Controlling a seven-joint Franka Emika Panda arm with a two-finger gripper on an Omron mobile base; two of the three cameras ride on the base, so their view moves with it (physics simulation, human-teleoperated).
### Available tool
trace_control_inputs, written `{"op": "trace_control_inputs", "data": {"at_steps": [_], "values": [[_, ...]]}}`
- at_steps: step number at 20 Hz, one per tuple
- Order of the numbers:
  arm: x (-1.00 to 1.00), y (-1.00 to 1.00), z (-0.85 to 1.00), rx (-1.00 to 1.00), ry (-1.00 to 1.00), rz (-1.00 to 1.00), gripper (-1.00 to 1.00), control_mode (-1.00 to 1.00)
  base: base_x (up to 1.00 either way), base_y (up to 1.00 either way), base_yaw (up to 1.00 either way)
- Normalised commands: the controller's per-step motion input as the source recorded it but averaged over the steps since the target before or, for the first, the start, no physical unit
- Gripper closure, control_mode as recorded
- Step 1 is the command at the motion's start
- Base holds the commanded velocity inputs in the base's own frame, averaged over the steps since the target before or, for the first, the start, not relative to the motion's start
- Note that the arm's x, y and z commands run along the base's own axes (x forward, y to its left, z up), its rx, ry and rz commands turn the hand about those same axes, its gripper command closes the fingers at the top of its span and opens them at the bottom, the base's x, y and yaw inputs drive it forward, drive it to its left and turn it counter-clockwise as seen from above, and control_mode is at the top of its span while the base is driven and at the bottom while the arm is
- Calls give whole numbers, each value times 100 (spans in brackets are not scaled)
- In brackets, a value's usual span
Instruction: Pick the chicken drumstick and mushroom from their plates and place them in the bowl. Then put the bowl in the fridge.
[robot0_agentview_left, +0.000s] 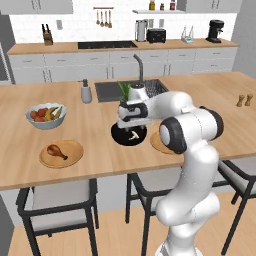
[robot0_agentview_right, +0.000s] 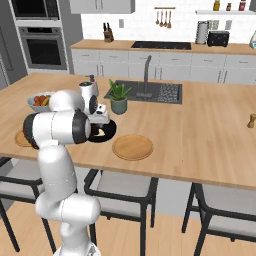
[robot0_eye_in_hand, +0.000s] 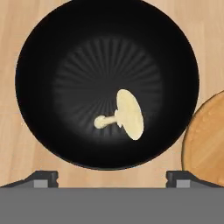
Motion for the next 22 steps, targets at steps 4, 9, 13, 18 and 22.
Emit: {"op": "trace_control_inputs", "data": {"at_steps": [4,9,13,18,22], "values": [[-55,79,41,0,-1,5,-100,-100,0,0,0],[-49,99,27,0,0,5,-100,-100,0,0,0],[-29,100,4,0,0,1,-100,-100,0,0,0],[-19,100,0,0,0,0,-100,-100,0,0,0],[-4,100,0,0,0,0,-100,-100,0,0,0]]}}
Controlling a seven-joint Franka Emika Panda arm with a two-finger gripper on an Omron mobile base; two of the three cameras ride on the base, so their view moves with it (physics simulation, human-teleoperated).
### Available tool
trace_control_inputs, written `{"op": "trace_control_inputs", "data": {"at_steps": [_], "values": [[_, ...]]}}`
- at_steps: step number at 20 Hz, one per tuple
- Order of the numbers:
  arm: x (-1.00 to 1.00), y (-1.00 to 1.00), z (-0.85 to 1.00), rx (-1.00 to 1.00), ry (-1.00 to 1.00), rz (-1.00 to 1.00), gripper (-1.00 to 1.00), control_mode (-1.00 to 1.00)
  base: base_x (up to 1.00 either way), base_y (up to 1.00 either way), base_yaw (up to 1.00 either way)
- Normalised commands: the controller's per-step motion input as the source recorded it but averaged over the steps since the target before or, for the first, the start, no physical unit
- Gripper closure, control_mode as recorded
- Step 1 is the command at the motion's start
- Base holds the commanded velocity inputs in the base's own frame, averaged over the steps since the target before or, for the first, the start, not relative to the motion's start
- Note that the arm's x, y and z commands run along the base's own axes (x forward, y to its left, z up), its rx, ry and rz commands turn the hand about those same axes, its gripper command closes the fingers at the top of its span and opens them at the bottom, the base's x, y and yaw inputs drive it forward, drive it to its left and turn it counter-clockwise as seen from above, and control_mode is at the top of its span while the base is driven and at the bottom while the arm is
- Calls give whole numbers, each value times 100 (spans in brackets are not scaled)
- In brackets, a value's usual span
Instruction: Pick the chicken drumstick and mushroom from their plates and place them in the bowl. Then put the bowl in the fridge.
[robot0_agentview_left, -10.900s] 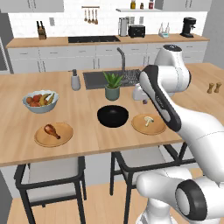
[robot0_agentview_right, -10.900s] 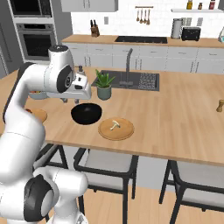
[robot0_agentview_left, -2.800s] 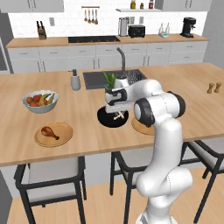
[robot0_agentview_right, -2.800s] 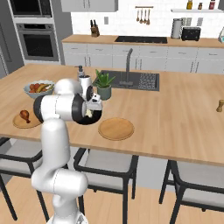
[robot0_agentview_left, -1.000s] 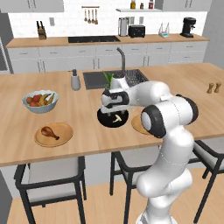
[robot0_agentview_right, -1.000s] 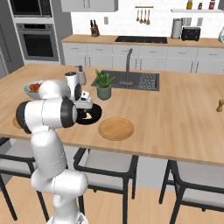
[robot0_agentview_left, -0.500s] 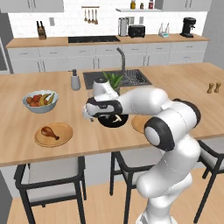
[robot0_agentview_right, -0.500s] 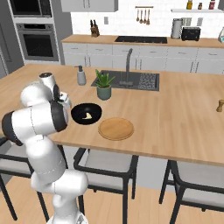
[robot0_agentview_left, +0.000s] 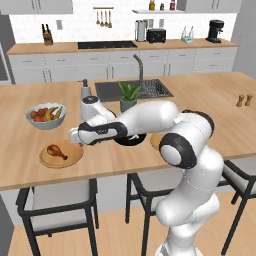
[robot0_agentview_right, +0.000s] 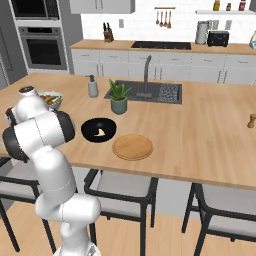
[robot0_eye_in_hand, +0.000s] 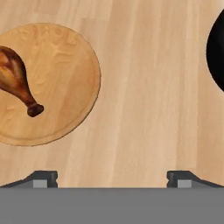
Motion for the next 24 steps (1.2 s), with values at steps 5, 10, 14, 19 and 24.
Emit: {"op": "trace_control_inputs", "data": {"at_steps": [5,10,14,19,24], "values": [[14,92,0,0,1,0,-100,-100,0,0,0],[42,34,-3,0,2,9,-100,-100,0,0,0],[32,1,-21,0,3,38,-100,-100,0,0,0],[15,15,-40,0,0,22,-100,-100,0,0,0],[22,37,-49,0,4,15,-100,-100,0,0,0]]}}
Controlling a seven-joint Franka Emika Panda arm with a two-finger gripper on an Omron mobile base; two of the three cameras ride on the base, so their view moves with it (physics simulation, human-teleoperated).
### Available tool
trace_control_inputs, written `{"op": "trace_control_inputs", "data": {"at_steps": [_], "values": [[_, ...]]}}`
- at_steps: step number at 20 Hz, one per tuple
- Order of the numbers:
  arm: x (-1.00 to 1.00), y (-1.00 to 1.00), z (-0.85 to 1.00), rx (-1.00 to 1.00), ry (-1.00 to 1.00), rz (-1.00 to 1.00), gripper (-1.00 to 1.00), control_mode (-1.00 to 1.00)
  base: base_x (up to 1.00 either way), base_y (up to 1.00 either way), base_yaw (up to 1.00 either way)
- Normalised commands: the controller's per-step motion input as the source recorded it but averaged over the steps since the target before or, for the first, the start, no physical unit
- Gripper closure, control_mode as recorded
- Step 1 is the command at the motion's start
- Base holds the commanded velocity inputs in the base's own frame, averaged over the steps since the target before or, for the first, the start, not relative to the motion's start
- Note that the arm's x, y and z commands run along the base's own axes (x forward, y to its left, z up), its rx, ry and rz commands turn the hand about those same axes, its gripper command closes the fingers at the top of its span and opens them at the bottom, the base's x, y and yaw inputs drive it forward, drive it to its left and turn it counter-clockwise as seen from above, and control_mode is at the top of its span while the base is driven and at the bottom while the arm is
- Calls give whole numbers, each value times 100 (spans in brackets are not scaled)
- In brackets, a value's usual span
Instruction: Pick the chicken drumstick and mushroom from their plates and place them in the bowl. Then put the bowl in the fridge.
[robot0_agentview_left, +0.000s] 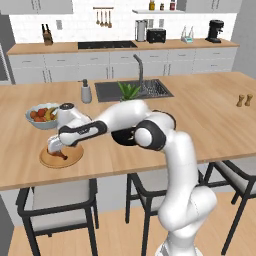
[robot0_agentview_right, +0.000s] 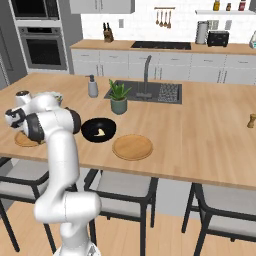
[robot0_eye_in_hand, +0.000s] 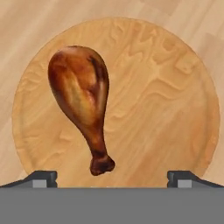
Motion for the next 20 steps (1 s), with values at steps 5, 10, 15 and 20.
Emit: {"op": "trace_control_inputs", "data": {"at_steps": [5,10,15,20], "values": [[9,36,-11,0,11,7,-100,-100,0,0,0],[0,8,-17,0,11,4,-100,-100,0,0,0],[15,0,-16,0,3,2,-100,-100,0,0,0],[18,0,-18,0,6,3,-100,-100,0,0,0]]}}
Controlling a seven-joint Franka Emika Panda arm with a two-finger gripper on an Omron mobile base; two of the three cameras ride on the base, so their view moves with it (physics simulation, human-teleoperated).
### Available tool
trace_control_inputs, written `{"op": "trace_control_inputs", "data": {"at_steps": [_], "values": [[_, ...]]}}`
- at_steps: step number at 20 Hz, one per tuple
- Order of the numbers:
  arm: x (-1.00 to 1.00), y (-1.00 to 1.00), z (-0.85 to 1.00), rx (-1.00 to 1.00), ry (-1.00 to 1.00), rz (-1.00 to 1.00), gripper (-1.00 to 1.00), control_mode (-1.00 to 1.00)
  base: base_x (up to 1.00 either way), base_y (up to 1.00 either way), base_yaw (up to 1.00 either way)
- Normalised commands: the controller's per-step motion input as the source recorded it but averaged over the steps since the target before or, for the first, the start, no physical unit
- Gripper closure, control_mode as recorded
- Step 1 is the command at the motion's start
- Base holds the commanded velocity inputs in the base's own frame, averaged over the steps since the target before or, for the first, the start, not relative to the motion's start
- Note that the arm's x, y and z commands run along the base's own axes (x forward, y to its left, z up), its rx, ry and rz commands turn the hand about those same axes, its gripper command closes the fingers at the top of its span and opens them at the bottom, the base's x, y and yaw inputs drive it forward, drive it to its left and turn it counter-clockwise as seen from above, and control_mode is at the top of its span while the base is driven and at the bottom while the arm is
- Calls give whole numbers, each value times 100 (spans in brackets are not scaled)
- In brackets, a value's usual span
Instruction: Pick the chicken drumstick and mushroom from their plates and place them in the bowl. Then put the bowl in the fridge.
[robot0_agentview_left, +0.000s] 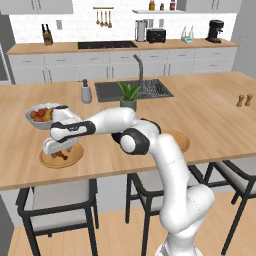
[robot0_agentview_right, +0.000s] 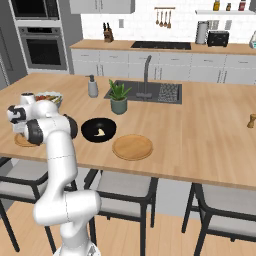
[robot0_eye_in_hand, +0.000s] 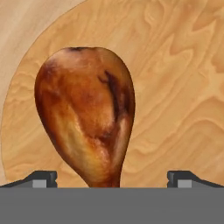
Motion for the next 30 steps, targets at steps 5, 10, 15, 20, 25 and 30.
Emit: {"op": "trace_control_inputs", "data": {"at_steps": [5,10,15,20,25,30], "values": [[0,0,-31,0,8,3,-100,-100,0,0,0],[0,0,-28,0,5,3,100,-100,0,0,0],[-1,0,-23,0,0,2,100,-100,0,0,0],[-21,0,-32,0,0,0,100,-100,0,0,0],[-52,-44,3,2,-6,-1,100,-100,0,0,0],[-64,-99,40,11,-15,-7,100,-100,0,0,0]]}}
